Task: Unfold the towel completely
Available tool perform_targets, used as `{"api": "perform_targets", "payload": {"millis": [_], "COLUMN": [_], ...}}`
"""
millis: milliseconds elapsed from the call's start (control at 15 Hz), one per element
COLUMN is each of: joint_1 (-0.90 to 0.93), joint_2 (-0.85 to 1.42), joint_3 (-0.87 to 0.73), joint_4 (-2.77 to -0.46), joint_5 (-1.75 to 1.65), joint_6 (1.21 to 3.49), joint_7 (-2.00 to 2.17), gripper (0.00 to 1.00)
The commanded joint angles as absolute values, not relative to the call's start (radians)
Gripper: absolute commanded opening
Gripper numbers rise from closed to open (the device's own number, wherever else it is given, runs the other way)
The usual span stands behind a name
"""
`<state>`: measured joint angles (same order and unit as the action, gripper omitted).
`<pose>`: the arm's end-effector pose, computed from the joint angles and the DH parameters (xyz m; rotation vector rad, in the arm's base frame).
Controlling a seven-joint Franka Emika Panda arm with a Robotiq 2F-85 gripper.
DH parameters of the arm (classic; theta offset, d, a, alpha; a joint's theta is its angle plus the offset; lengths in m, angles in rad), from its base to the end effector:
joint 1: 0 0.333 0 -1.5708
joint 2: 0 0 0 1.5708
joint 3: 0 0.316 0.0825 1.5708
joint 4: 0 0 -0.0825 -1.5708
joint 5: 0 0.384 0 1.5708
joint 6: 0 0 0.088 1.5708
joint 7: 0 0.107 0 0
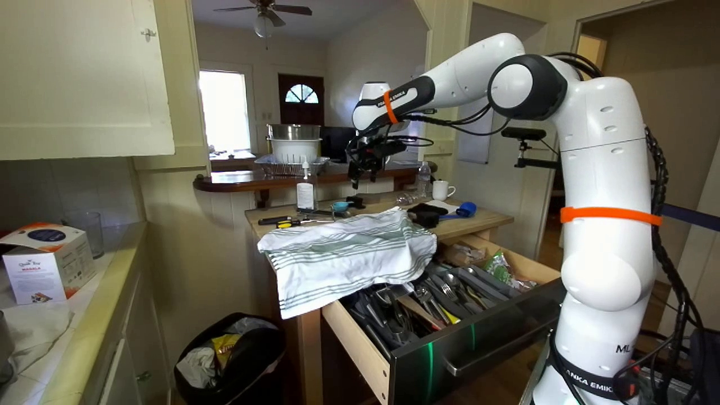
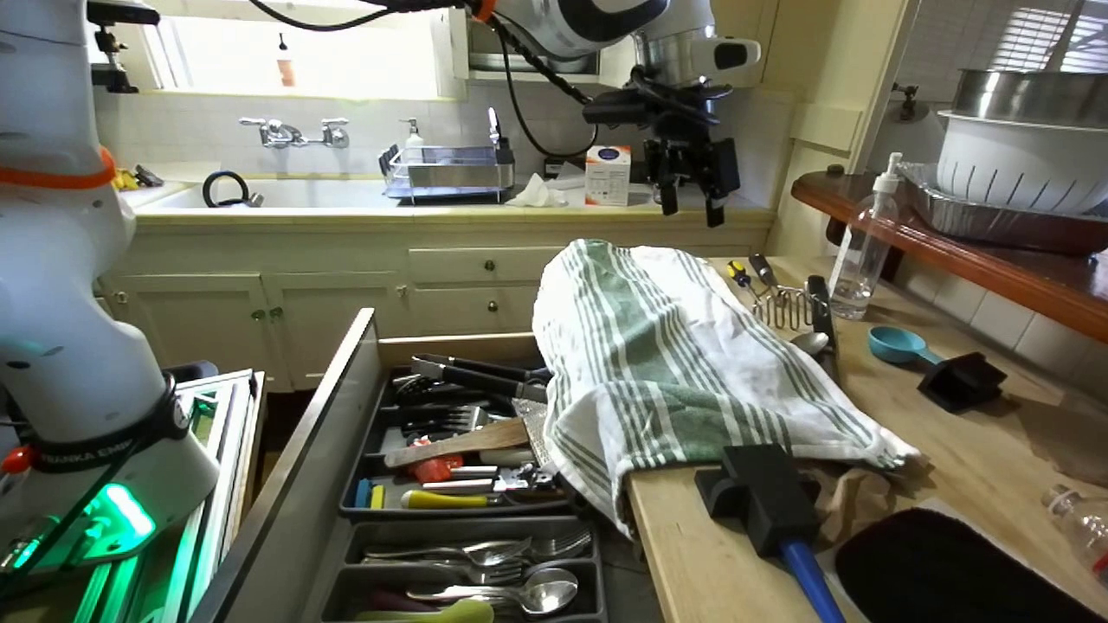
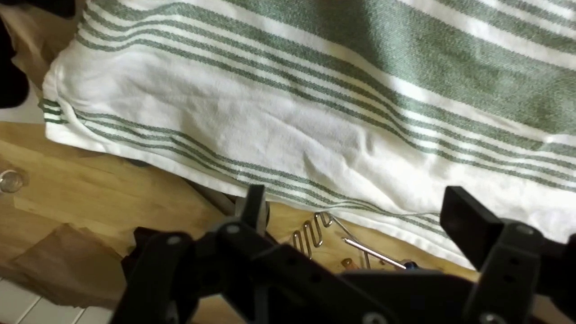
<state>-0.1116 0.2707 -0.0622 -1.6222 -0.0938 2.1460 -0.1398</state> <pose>0.6563 -0.1150 0.4911 2.9819 0.0170 0.3515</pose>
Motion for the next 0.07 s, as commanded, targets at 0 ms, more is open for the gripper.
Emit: {"api": "perform_targets", "payload": {"millis": [0], "joint_1": [-0.108], "joint_2": [0.281], "joint_3": [-0.066], "joint_4": [-1.616], "joint_5": [-0.092], "joint_6": [2.143], "joint_7": [-0.142], "gripper": [1.00]}}
